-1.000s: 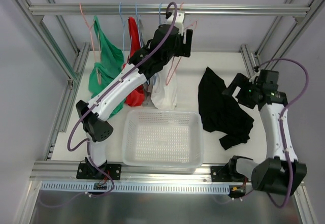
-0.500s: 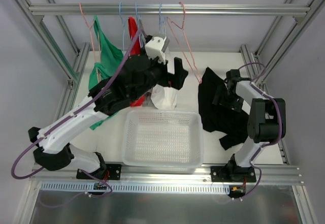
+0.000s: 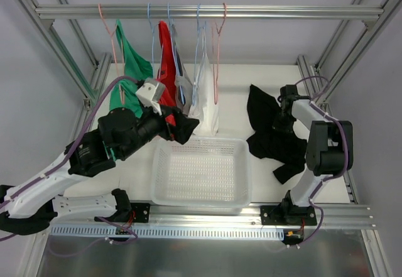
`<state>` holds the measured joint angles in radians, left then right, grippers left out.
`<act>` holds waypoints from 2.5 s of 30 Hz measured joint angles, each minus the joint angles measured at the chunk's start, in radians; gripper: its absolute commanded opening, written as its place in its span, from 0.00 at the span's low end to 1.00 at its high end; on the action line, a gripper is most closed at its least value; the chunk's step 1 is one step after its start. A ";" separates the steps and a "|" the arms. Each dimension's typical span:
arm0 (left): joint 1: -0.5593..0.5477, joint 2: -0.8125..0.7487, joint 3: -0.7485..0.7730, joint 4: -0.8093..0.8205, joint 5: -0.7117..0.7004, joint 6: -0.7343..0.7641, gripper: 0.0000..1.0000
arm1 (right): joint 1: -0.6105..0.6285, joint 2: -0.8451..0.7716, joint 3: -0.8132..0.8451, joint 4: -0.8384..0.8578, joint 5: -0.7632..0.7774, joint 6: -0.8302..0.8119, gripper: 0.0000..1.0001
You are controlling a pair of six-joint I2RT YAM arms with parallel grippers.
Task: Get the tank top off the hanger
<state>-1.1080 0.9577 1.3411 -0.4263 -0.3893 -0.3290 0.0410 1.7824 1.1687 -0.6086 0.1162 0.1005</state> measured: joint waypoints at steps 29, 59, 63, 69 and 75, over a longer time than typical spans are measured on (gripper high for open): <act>0.004 -0.229 -0.066 -0.304 -0.554 0.053 0.99 | 0.035 -0.984 0.337 -0.141 -0.716 0.111 0.00; 0.312 -0.214 0.000 -0.331 -0.370 -0.035 0.99 | 1.080 -0.427 0.016 0.292 -0.087 0.262 0.00; 0.324 -0.212 -0.049 -0.337 -0.370 -0.023 0.99 | 1.094 -0.402 -0.009 0.326 -0.013 0.298 0.29; 0.388 -0.244 -0.187 -0.351 -0.343 -0.041 0.99 | 1.097 -0.575 -0.192 0.339 0.074 0.342 1.00; 0.462 -0.284 -0.320 -0.379 -0.280 -0.090 0.99 | 1.060 -0.815 -0.225 0.155 0.178 0.282 0.99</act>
<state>-0.6464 0.6735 1.0206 -0.8055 -0.6693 -0.4191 1.1011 0.9672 0.9440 -0.4534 0.2943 0.3828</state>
